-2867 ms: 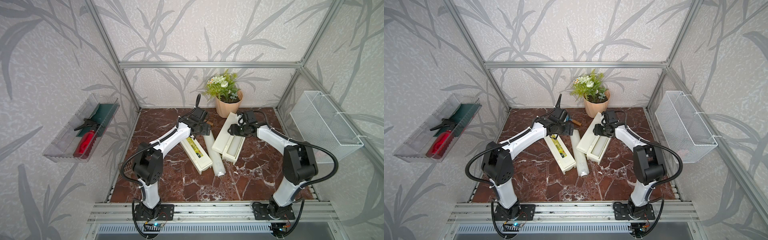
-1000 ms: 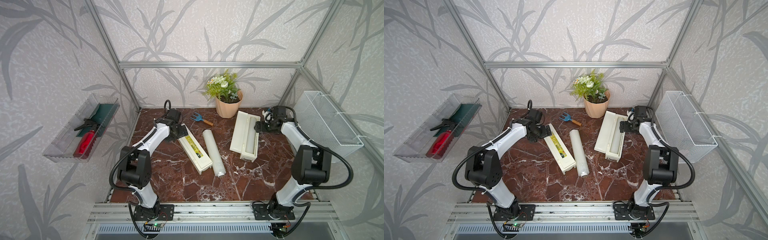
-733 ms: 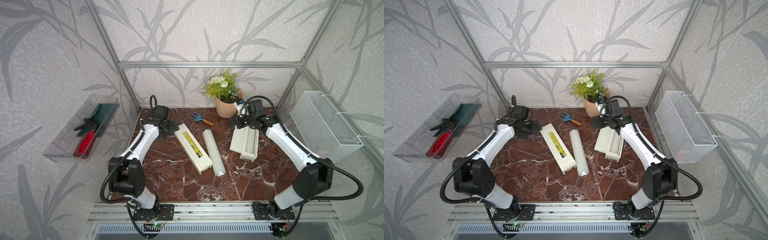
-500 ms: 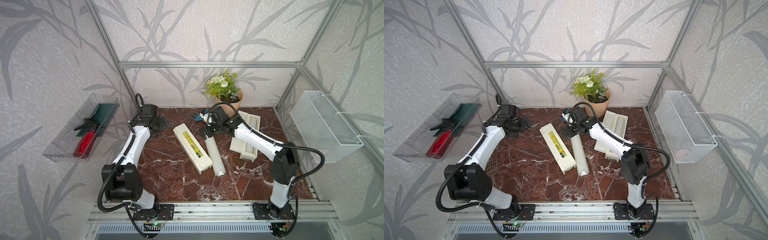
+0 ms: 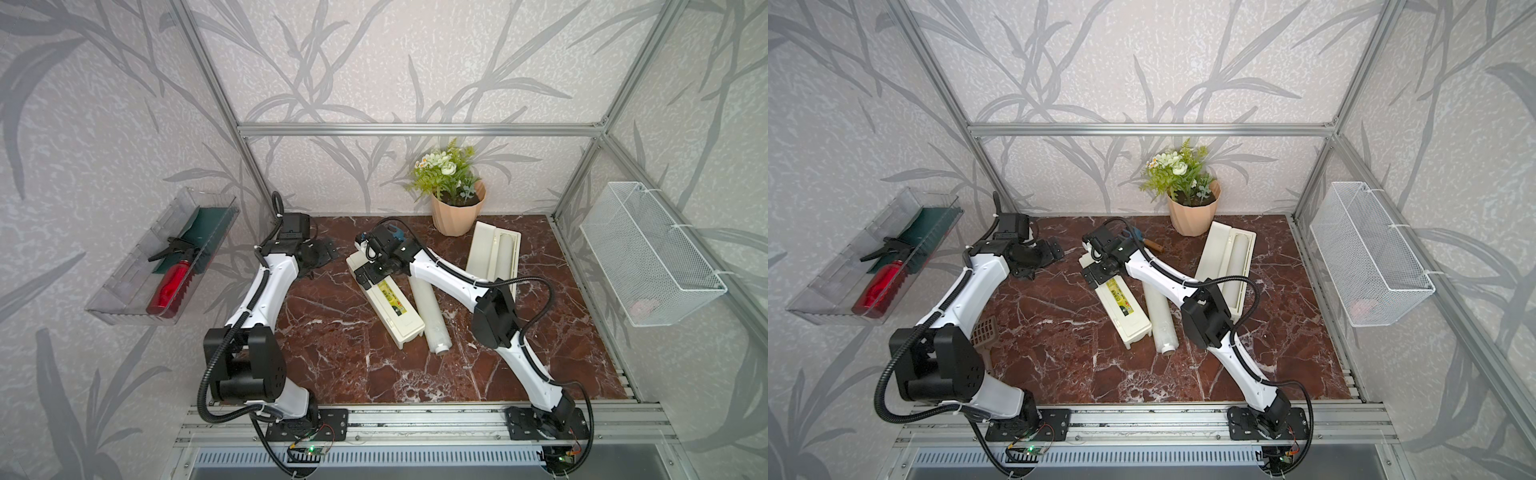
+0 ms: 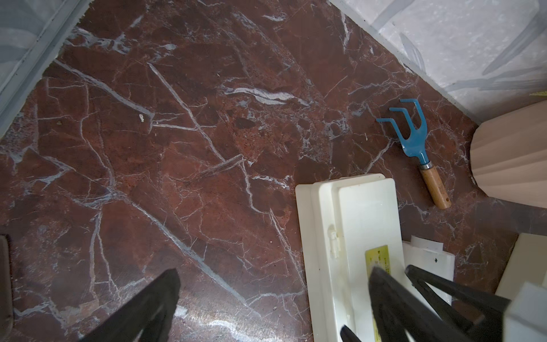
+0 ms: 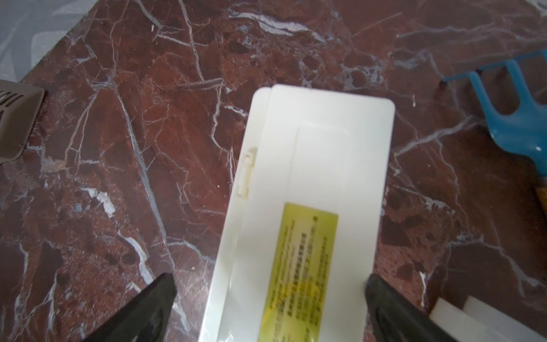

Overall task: Put plastic wrap rolls into dispensers
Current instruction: Pick up the plastic wrap cutting box from the center of the board.

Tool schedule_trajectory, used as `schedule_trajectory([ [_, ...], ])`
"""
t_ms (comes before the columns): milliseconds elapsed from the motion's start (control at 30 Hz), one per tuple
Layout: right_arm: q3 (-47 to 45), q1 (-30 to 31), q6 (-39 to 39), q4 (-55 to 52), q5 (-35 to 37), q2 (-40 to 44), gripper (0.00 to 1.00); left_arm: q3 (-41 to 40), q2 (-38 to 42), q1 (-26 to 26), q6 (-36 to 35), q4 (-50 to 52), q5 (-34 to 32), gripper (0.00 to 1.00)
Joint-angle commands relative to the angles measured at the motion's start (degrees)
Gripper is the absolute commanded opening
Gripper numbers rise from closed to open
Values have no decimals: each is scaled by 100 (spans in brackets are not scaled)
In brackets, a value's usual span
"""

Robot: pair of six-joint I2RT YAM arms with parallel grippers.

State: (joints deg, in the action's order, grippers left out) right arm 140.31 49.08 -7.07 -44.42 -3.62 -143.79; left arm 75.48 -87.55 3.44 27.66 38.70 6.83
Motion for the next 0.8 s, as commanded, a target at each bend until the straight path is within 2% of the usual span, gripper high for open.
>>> schedule_trajectory([
  [0,1062,49,-21,-1120,41,-706,100,-86,77,132,-192,-10,136,99],
  [67,1500,75,-83,-1254,86,-1013,100,-86,71,204,-219,-9,201,99],
  [167,1564,106,-129,-1286,482,-1094,100,-86,71,296,-278,-3,247,99],
  [400,279,134,-84,-493,1266,-295,100,-60,-14,393,-349,-29,316,99],
  [467,136,128,-79,-395,1313,-256,100,-39,-67,409,-349,-37,354,100],
  [633,1084,126,-192,-989,875,-947,100,9,-193,454,-358,-90,545,99],
  [767,1252,118,-324,-1068,808,-1173,100,37,-275,499,-357,-112,651,99],
])
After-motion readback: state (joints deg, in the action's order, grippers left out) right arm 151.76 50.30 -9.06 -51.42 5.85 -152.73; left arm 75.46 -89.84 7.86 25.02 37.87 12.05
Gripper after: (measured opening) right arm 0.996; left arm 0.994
